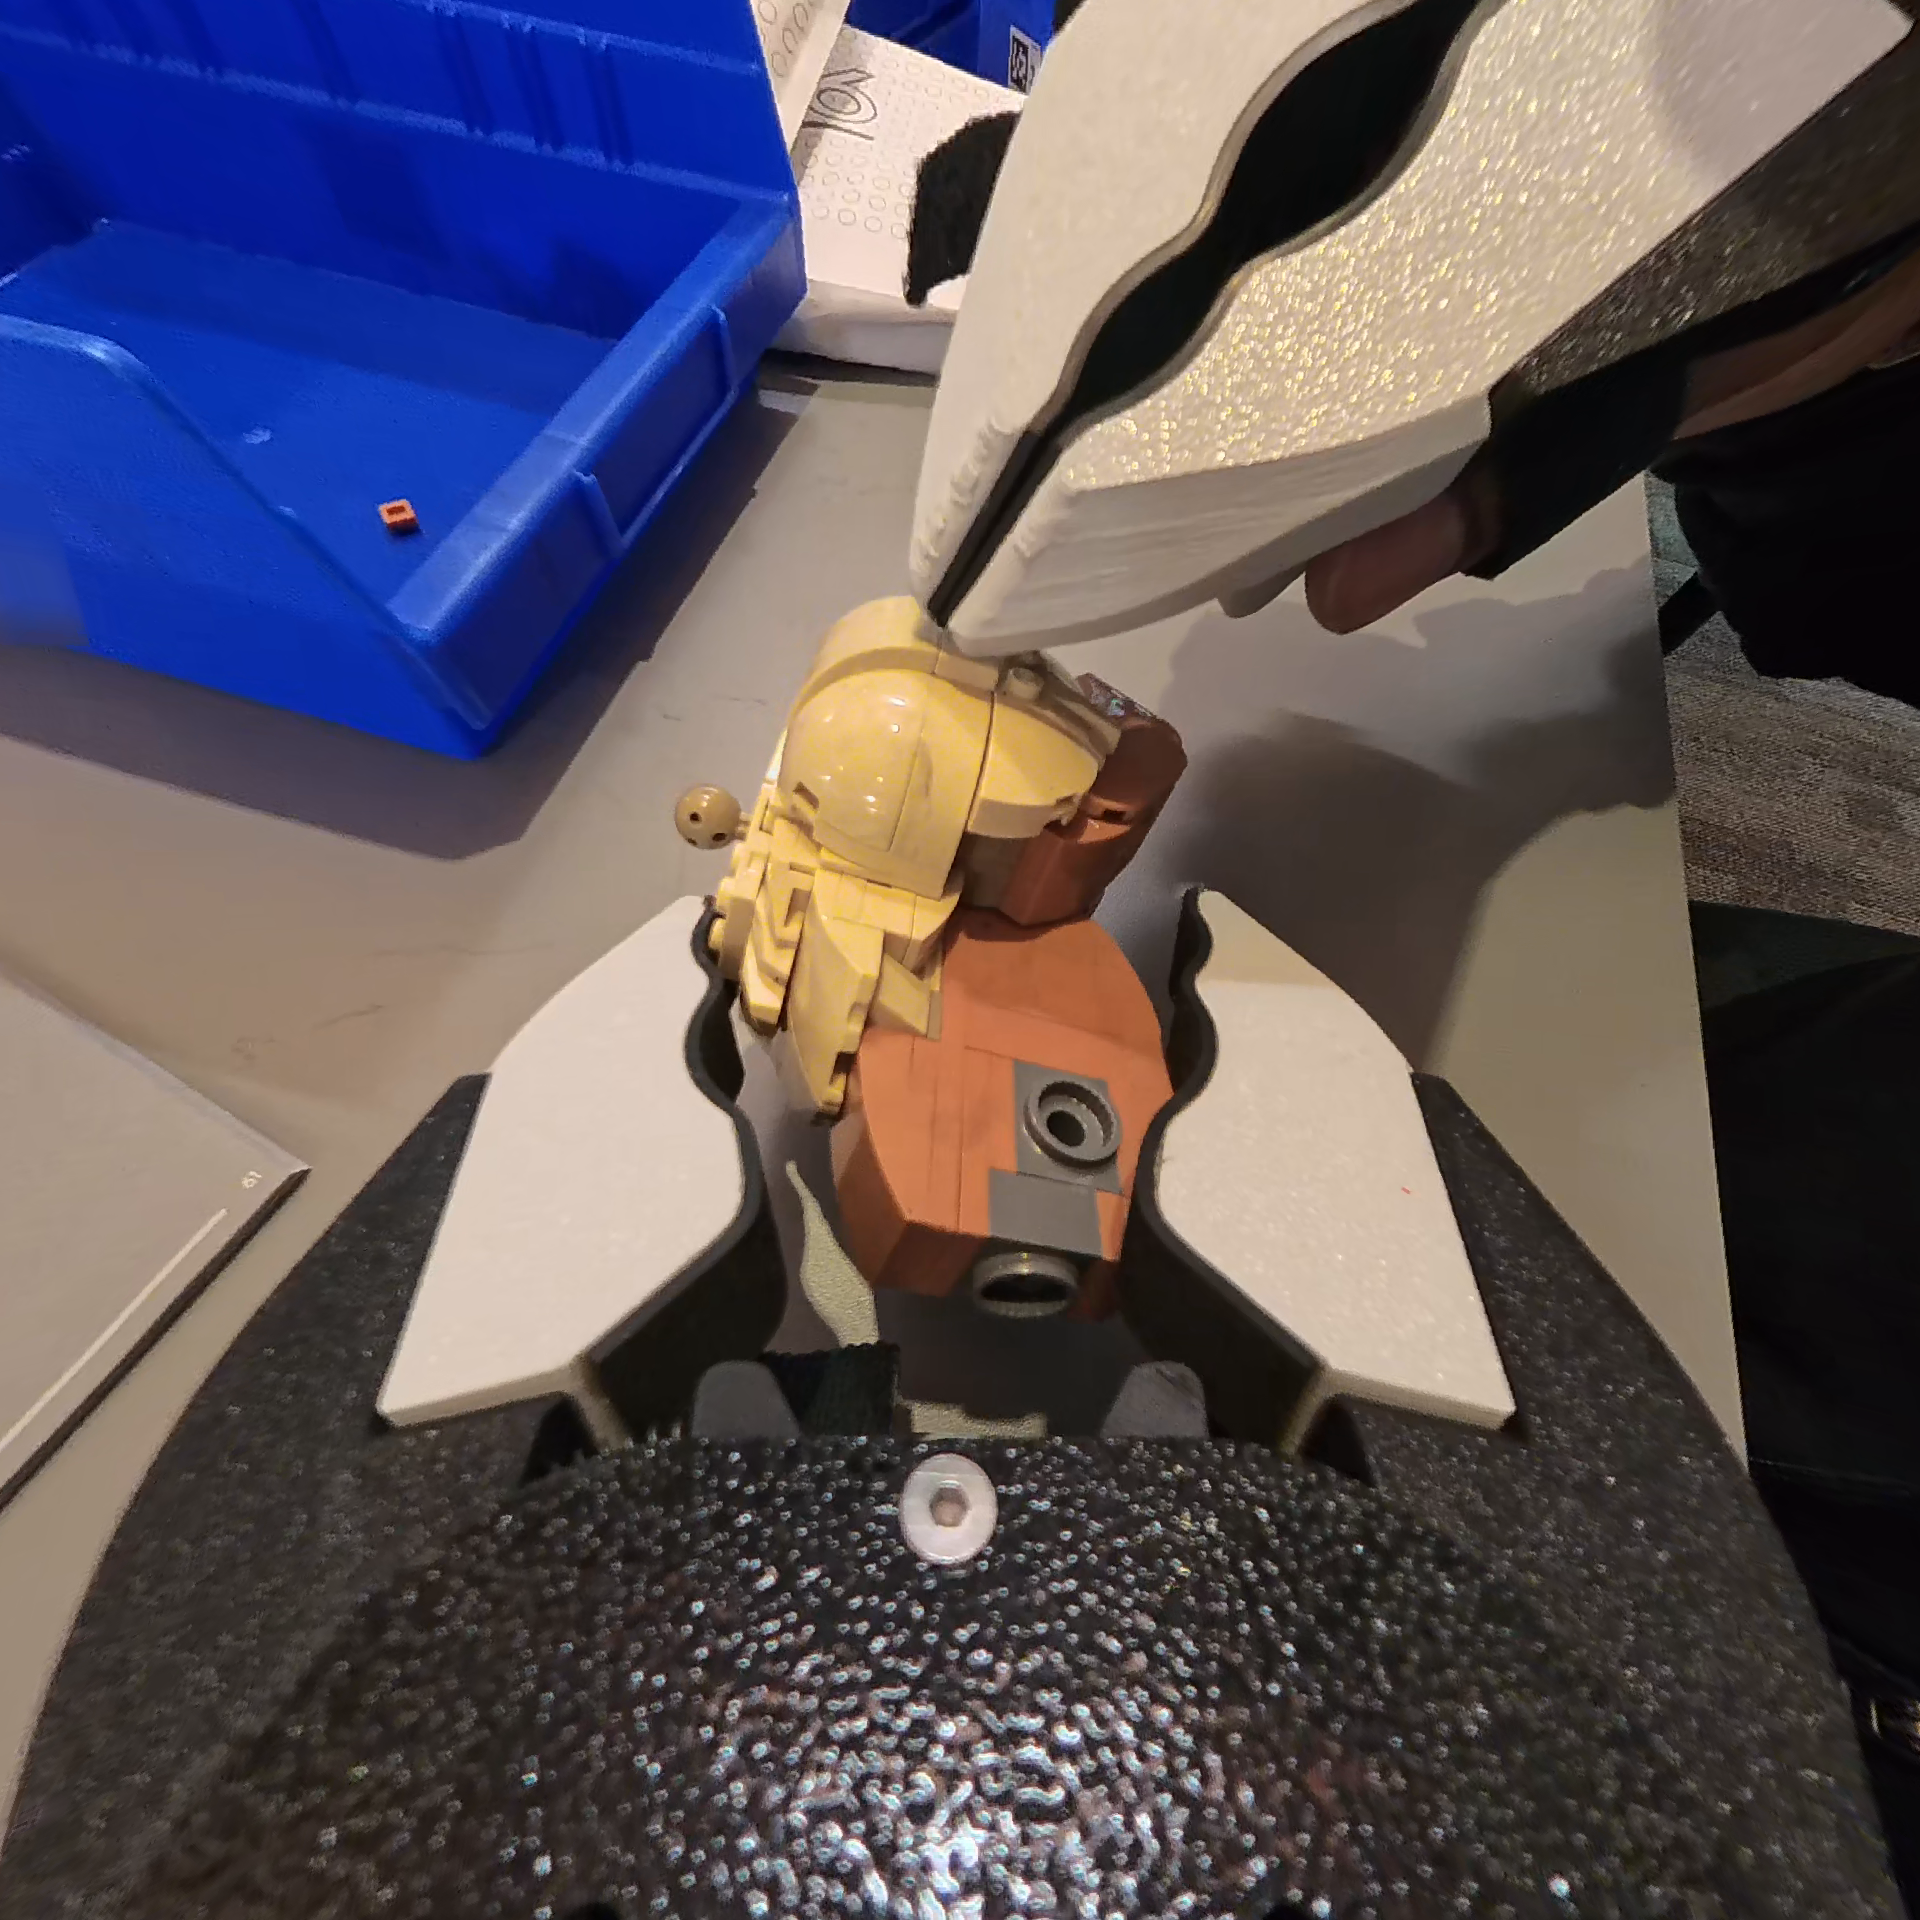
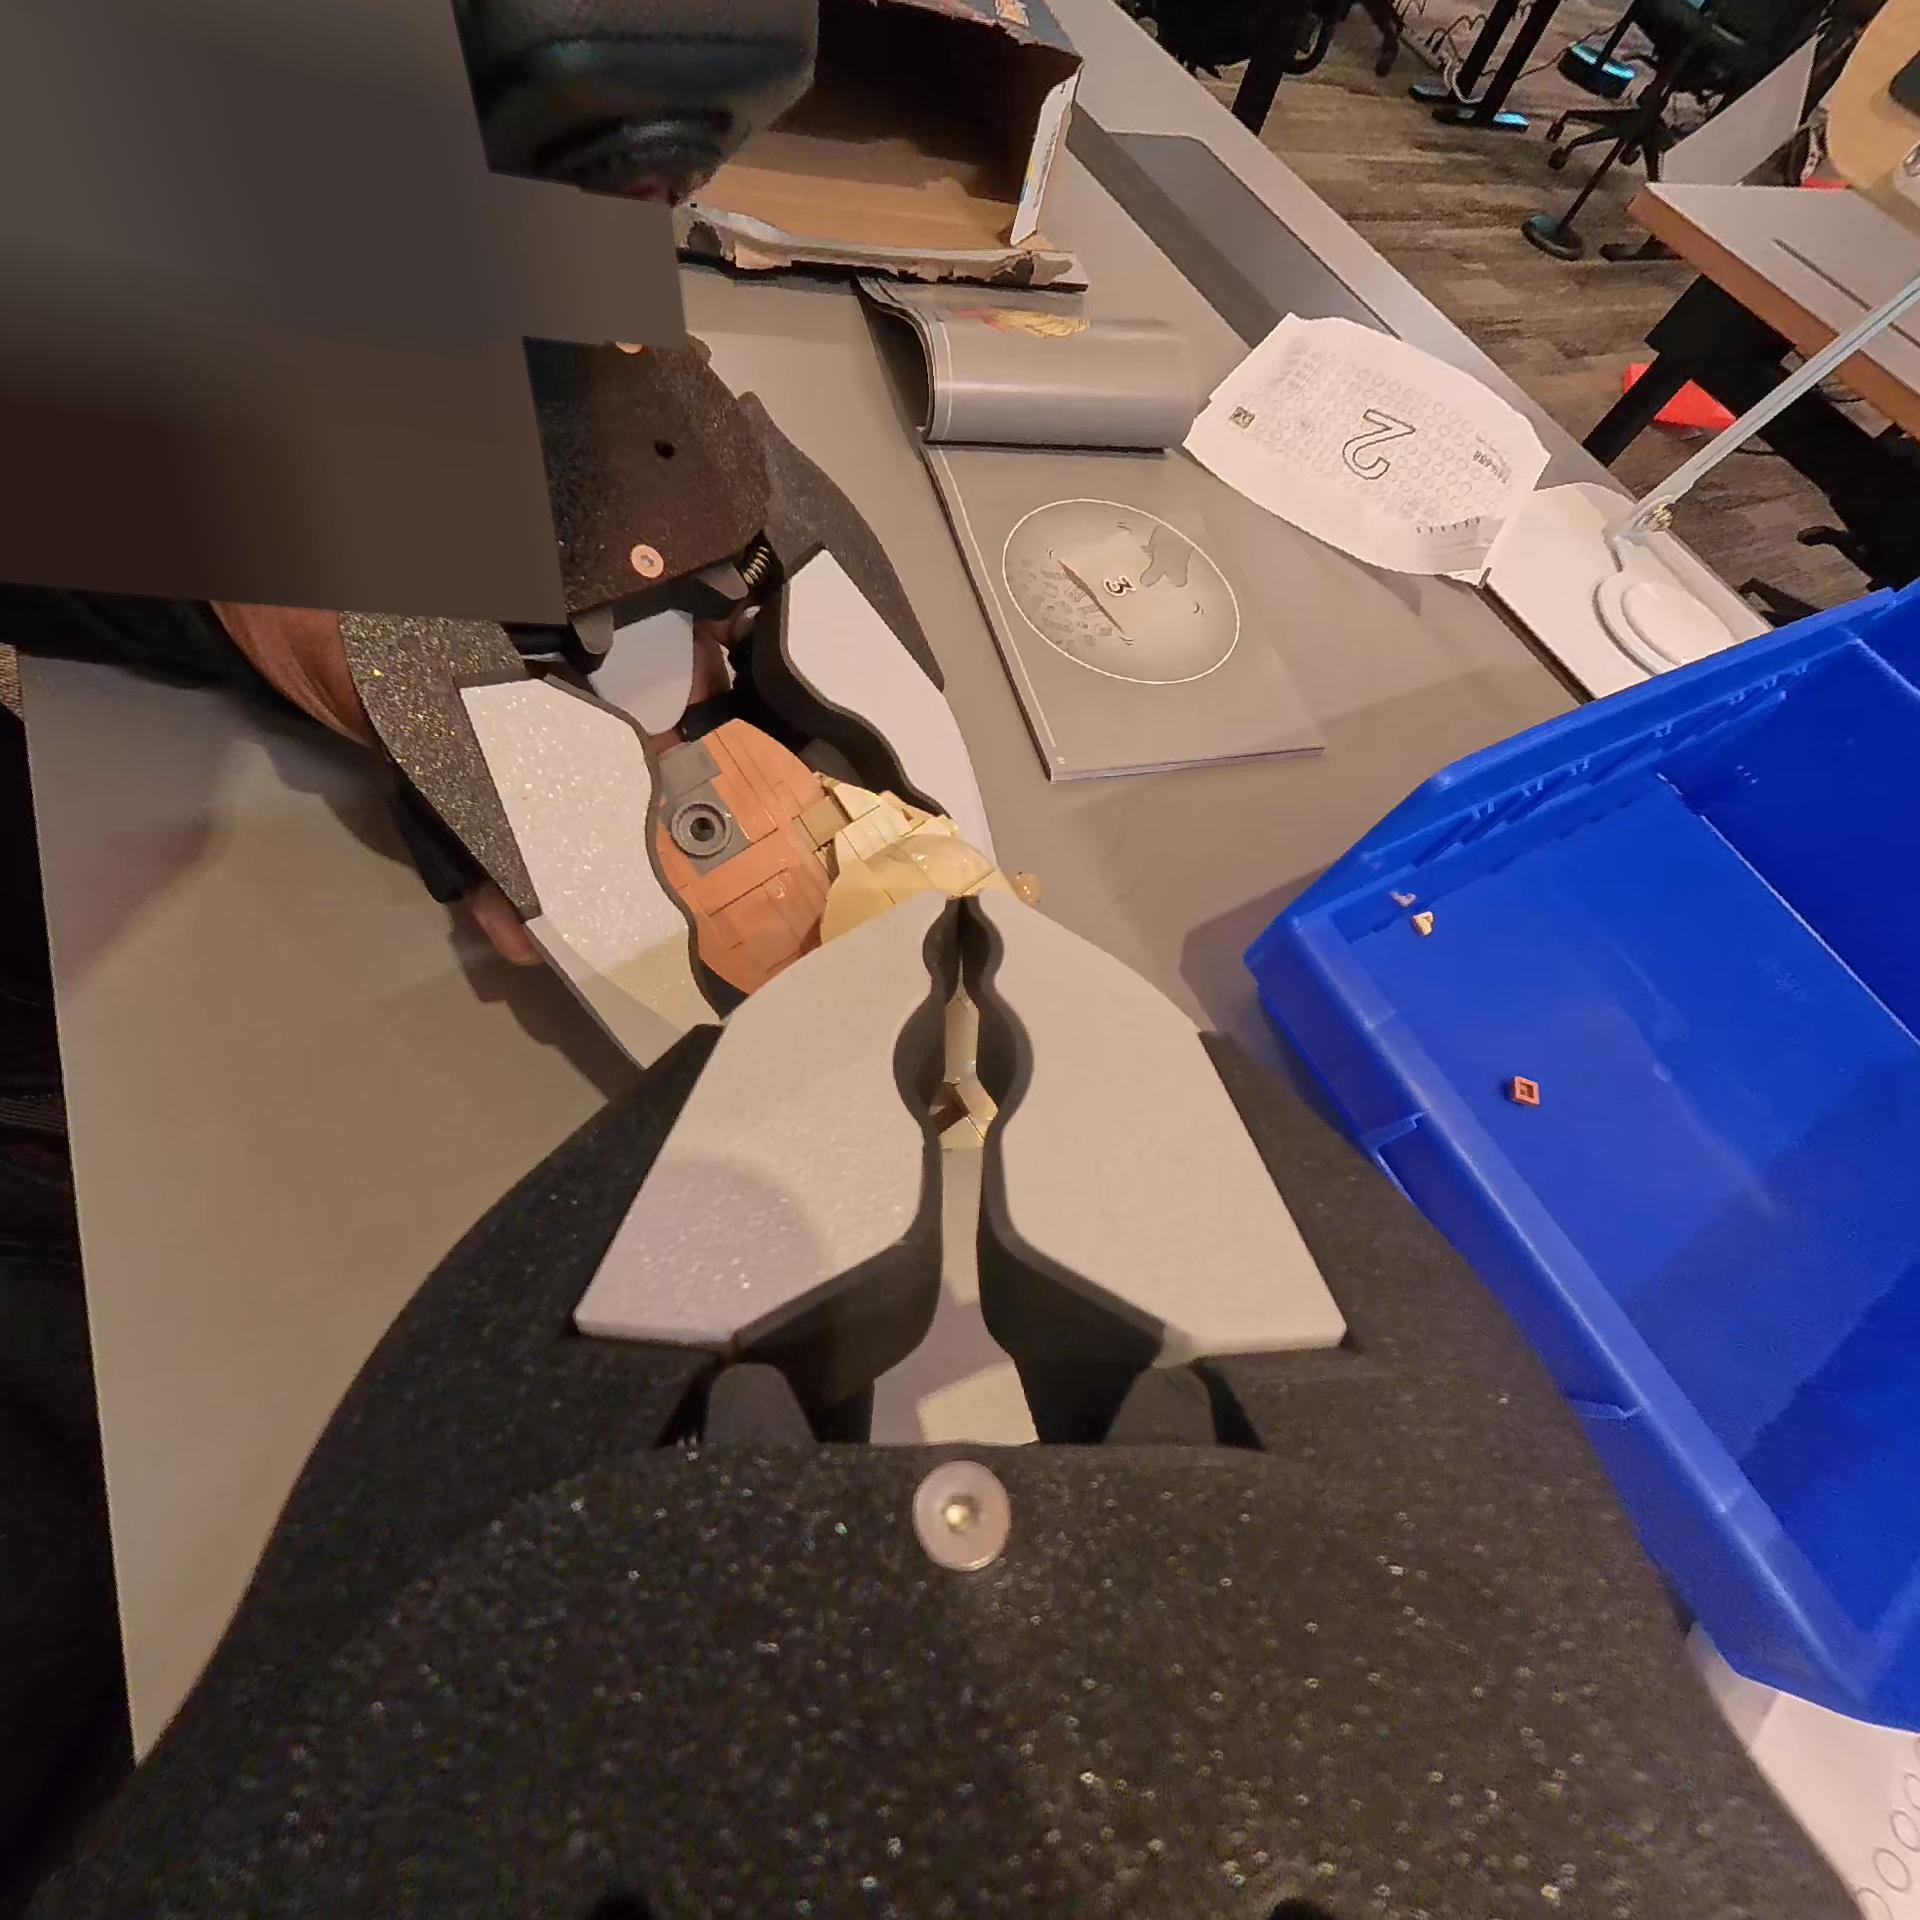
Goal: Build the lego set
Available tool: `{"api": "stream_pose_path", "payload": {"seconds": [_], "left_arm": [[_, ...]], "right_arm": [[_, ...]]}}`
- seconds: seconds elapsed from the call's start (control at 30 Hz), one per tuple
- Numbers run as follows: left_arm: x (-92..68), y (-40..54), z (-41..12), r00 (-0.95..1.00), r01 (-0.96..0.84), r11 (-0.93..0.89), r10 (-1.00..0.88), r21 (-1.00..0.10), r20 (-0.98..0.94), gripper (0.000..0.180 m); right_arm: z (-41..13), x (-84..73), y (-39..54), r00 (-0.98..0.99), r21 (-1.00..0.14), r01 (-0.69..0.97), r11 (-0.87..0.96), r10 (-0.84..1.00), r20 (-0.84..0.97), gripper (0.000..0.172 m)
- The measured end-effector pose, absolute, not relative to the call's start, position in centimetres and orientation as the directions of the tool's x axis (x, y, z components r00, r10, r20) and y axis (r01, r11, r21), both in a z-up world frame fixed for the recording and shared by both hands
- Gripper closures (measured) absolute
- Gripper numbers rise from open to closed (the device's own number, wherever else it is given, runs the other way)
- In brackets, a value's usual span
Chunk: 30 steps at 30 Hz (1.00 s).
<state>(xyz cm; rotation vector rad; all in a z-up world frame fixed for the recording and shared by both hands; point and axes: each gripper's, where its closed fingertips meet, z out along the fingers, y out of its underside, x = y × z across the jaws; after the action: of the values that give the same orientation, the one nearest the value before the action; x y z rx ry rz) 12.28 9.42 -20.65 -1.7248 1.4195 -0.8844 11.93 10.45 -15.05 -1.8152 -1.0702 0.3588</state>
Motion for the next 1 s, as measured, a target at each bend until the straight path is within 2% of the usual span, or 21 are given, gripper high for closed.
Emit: {"api": "stream_pose_path", "payload": {"seconds": [0.23, 0.37, 0.47, 0.8, 1.0], "left_arm": [[12.3, 9.5, -20.8, 0.154, -0.501, -0.123, -0.987, -0.857, 0.052, 0.101], [12.4, 9.8, -20.4, 0.160, -0.491, -0.092, -0.987, -0.866, 0.013, 0.100], [11.9, 10.4, -20.7, 0.172, -0.475, -0.141, -0.983, -0.869, 0.066, 0.100], [9.7, 12.3, -19.9, 0.165, -0.370, -0.294, -0.954, -0.881, 0.250, 0.100], [6.3, 15.6, -17.5, 0.225, -0.302, -0.265, -0.953, -0.916, 0.202, 0.100]], "right_arm": [[-15.1, 11.8, 10.5, 0.572, -0.848, 0.511, -0.143, 0.792, 0.211, 0.172], [-13.4, 11.7, 11.1, 0.613, -0.900, 0.423, -0.106, 0.765, 0.199, 0.172], [-11.9, 12.4, 11.4, 0.646, -0.934, 0.341, -0.107, 0.748, 0.150, 0.172], [-13.8, 12.2, 11.3, 0.656, -0.930, 0.340, -0.140, 0.743, 0.128, 0.172], [-15.7, 10.1, 10.8, 0.611, -0.925, 0.339, -0.171, 0.788, 0.078, 0.172]]}}
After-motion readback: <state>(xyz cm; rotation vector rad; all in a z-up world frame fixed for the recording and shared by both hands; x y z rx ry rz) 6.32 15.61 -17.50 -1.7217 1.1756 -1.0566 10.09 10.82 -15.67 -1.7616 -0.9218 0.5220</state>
